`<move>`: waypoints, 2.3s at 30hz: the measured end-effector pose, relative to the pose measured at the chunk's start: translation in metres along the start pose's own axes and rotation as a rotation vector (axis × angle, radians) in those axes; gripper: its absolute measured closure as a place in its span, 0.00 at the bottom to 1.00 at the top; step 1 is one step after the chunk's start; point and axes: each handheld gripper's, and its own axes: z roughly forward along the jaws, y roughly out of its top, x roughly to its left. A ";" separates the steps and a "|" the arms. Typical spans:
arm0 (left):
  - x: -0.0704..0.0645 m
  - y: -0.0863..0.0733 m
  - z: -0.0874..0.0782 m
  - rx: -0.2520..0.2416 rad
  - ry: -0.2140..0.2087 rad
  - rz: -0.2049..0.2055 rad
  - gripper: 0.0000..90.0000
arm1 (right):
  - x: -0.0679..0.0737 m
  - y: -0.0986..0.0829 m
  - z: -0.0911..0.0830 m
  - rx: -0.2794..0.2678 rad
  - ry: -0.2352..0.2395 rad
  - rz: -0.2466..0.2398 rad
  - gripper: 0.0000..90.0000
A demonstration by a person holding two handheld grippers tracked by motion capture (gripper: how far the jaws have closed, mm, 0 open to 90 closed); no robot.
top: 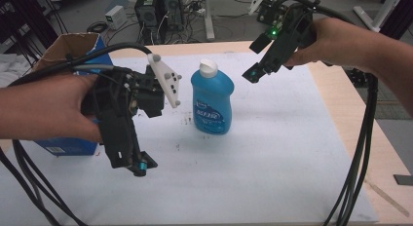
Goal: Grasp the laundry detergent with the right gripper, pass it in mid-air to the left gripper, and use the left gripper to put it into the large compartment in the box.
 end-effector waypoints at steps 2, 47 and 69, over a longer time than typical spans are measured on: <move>0.001 -0.001 0.001 -0.001 0.002 0.000 0.02 | 0.001 -0.002 0.001 -0.007 0.000 -0.003 0.04; 0.011 -0.004 0.004 -0.006 0.013 0.007 0.02 | 0.022 -0.062 0.070 -0.338 0.064 0.056 0.04; 0.014 -0.006 0.006 -0.003 0.003 -0.003 0.02 | 0.024 -0.052 0.105 -0.376 0.090 0.054 0.04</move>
